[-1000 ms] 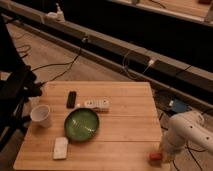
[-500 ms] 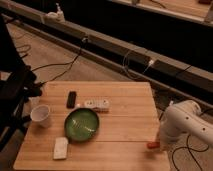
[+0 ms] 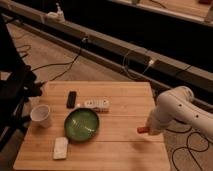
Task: Place the pepper in the ceramic cup
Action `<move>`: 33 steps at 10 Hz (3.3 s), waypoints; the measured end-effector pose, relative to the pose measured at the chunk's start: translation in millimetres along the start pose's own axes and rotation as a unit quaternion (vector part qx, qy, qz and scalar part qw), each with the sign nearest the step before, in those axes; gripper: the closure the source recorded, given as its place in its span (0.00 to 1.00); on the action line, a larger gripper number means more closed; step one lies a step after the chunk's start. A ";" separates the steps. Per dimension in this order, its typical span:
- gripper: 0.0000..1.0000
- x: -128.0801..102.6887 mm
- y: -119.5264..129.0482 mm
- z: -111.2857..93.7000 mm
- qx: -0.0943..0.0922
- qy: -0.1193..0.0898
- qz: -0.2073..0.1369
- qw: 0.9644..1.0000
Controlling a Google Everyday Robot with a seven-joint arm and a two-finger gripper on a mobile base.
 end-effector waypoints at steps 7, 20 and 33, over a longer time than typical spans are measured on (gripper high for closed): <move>1.00 -213.0 -45.7 -56.1 0.031 -0.148 -0.154 0.977; 1.00 -336.1 -93.8 -21.1 0.047 -0.246 -0.171 0.953; 1.00 -478.9 -82.9 -38.1 0.006 -0.424 -0.249 0.871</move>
